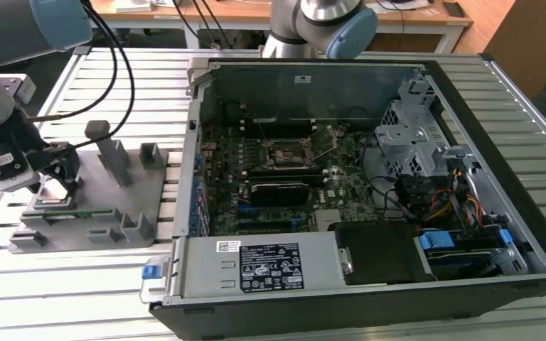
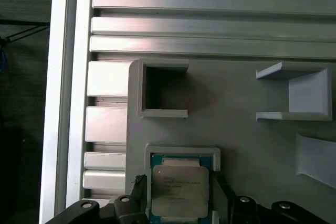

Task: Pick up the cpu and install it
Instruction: 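Pick up the cpu and move it towards the insertion slot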

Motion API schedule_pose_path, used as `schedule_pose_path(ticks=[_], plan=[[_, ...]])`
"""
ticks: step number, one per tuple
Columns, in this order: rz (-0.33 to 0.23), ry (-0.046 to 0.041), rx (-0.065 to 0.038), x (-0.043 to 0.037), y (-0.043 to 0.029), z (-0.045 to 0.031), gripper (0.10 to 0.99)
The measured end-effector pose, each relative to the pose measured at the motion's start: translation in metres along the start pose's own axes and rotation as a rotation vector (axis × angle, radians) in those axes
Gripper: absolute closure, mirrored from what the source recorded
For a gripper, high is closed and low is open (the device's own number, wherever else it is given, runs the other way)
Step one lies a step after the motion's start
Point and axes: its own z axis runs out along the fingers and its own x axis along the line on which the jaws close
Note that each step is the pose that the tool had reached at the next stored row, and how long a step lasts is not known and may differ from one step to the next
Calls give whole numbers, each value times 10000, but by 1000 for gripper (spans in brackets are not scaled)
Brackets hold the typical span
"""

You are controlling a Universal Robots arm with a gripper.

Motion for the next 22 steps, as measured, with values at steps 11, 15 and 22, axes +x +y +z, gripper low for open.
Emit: schedule_pose_path(ticks=[11, 15, 22], plan=[[0, -15, 23, 7, -1, 19, 549], [0, -17, 23, 7, -1, 21, 561], [0, -26, 17, 6, 0, 27, 553]])
